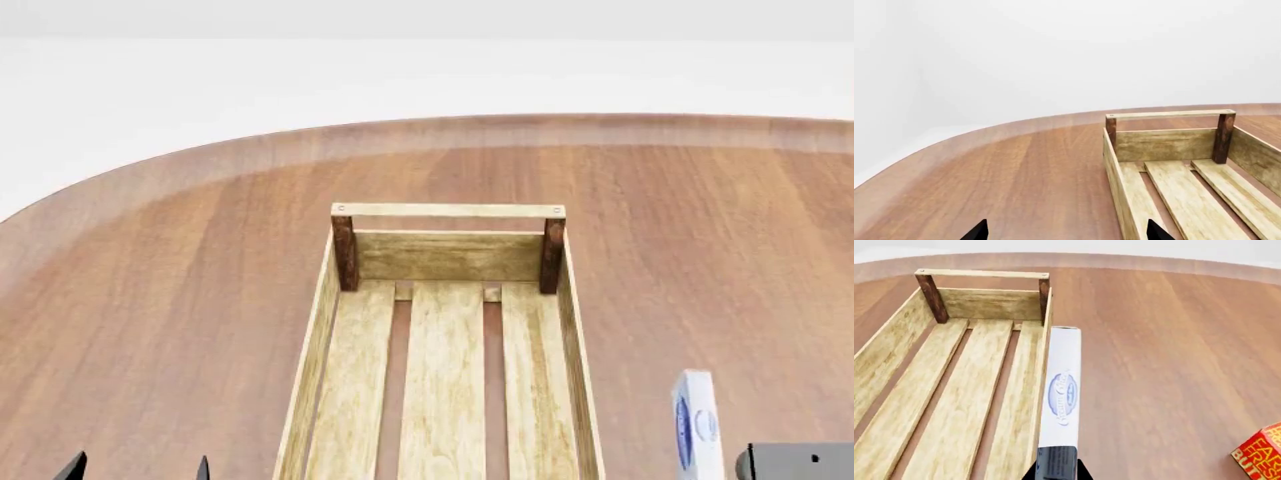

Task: Pick up the cream cheese and put it in the tray.

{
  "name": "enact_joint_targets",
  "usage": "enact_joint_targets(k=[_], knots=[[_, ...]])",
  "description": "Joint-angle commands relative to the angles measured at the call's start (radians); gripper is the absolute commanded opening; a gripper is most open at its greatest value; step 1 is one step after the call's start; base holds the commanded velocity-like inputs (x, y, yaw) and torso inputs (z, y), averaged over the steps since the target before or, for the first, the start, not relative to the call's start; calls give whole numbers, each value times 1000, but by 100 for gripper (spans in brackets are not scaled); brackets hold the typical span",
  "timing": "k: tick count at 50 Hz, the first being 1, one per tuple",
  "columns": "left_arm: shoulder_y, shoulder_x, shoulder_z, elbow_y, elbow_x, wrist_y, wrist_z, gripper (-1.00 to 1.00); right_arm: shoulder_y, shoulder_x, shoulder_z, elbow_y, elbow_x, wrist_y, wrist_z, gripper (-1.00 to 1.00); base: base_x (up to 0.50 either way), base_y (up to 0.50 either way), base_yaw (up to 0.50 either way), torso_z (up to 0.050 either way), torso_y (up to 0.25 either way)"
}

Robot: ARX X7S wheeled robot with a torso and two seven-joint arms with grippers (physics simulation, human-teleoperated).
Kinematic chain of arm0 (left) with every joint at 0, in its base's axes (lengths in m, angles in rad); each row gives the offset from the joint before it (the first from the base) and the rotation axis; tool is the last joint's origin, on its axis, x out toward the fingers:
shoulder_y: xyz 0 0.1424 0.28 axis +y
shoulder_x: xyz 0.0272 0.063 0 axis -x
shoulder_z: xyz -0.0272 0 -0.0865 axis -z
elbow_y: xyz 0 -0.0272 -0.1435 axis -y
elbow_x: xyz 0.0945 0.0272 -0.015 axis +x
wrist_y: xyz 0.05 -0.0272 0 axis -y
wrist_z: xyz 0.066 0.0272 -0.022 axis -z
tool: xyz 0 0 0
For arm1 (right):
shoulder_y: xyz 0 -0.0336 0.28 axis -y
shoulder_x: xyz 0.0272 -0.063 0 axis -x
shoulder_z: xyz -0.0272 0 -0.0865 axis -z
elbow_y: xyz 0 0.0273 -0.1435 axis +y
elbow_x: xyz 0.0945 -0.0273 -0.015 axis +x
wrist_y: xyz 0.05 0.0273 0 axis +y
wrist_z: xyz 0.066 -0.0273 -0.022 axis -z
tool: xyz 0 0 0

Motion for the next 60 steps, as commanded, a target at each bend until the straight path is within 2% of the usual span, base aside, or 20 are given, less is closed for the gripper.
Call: enact_joint_targets(k=[1, 20, 34, 51, 60], knots=[[-3, -1, 3, -5, -2, 3, 0, 100, 189, -2, -104, 33, -8, 102, -26, -100, 0, 0, 0, 0, 0], [-3, -5, 6, -2, -7, 2, -4, 100, 412, -64, -298, 133, -64, 218, -126, -100, 0, 0, 0, 0, 1], [-1, -8, 9, 1, -11, 3, -6, 100, 529, -129, -363, 204, -97, 234, -167, -100, 0, 0, 0, 0, 1], [-4, -10, 13, -1, -13, 3, -9, 100, 695, -228, -481, 375, -148, 234, -327, -100, 0, 0, 0, 1, 1], [-4, -11, 14, -3, -16, 4, -10, 100, 787, -261, -611, 460, -207, 248, -464, -100, 0, 0, 0, 0, 1]])
